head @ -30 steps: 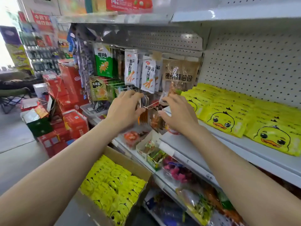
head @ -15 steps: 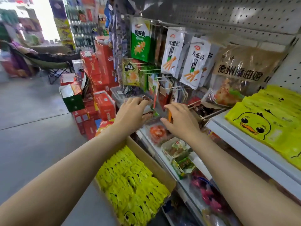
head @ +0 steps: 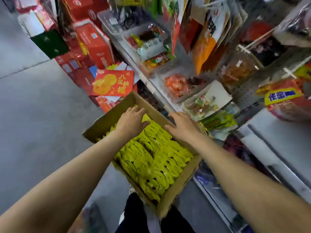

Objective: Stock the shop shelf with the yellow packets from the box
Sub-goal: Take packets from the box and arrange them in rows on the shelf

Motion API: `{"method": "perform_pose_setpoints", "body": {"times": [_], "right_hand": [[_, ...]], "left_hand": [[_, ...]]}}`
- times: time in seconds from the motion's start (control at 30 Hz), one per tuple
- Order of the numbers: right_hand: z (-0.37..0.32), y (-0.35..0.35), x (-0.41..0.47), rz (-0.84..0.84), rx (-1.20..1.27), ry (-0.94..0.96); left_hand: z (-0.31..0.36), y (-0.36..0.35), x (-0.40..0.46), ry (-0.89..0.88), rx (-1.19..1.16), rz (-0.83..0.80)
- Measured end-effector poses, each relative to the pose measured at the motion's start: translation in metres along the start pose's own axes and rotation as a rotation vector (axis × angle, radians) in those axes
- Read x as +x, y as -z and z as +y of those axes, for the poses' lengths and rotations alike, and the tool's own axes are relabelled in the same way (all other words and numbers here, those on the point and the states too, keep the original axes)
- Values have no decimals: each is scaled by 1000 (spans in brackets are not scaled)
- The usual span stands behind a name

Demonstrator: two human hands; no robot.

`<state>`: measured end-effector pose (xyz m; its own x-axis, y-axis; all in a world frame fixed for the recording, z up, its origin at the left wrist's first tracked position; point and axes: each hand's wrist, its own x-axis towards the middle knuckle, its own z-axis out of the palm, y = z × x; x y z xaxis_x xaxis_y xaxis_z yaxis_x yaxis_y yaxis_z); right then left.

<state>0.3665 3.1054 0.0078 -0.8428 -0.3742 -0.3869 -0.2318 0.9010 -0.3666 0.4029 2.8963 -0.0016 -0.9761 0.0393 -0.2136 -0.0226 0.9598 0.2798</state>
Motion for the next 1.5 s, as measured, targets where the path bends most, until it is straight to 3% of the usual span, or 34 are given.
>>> {"method": "perform_pose_setpoints", "body": {"times": [0.23,0.5,0.87,1.07,1.33,1.5], "right_hand": [[21,-129,27,-316,146,-276],[28,-215,79,-265,452,-456],[29,-260,108,-48,467,-545],[31,-257,105,-4,498,-596],[31,-224,90,156,693,-513],[33,-194,82,64,734,-477]], "left_hand": [[-61,-116,22,24,-126,-403],[-102,-196,56,-79,-197,-651],[-119,-234,70,-207,-118,-681],[-112,-234,73,-169,-93,-677],[-104,-200,68,-14,-444,-672],[-97,-163,64,-48,-498,-647]]}}
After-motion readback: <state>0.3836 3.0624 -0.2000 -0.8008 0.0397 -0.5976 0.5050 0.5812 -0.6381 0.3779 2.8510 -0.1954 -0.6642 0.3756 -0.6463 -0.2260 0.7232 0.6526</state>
